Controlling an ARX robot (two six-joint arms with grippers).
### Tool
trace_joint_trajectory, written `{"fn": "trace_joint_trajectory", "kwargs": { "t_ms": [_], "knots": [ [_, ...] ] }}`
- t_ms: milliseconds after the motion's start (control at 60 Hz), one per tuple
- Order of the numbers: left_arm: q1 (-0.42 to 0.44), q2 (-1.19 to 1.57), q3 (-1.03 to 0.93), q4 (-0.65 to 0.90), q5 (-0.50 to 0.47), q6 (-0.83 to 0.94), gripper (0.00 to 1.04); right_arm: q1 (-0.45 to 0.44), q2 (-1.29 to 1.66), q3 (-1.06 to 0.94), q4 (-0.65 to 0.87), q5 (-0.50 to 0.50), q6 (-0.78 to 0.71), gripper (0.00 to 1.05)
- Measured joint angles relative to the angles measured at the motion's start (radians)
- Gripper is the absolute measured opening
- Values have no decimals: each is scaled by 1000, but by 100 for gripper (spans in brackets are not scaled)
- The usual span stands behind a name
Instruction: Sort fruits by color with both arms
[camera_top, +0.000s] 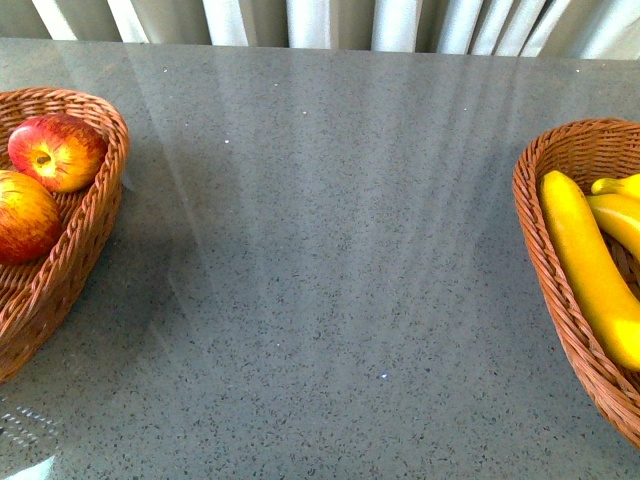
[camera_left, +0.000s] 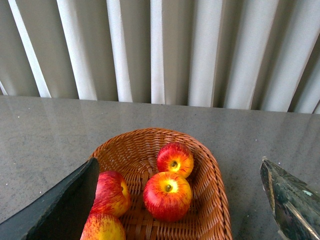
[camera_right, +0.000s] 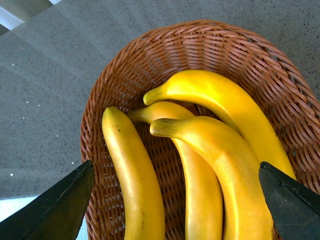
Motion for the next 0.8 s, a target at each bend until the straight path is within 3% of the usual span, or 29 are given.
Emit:
{"fn": "trace_joint_trajectory", "kwargs": {
  "t_ms": [133,217,283,334,400,650,800],
  "knots": [
    [0,0,0,0,0,0,96,0,8,-20,43,-5,-13,94],
    [0,0,0,0,0,0,96,2,29,-143,413,-20,-136,82],
    [0,0,0,0,0,0,96,13,18,-281,763,-19,-252,67],
    [0,0,0,0,0,0,96,21,-19,-313,867,-11,-289,56],
    [0,0,0,0,0,0,96,61,-80,-335,876,47,-312,44],
    [0,0,0,0,0,0,96,87,-214,-424,816,55,-336,2],
    [0,0,0,0,0,0,96,87,-307,-481,770,55,-341,2]
  ]
}}
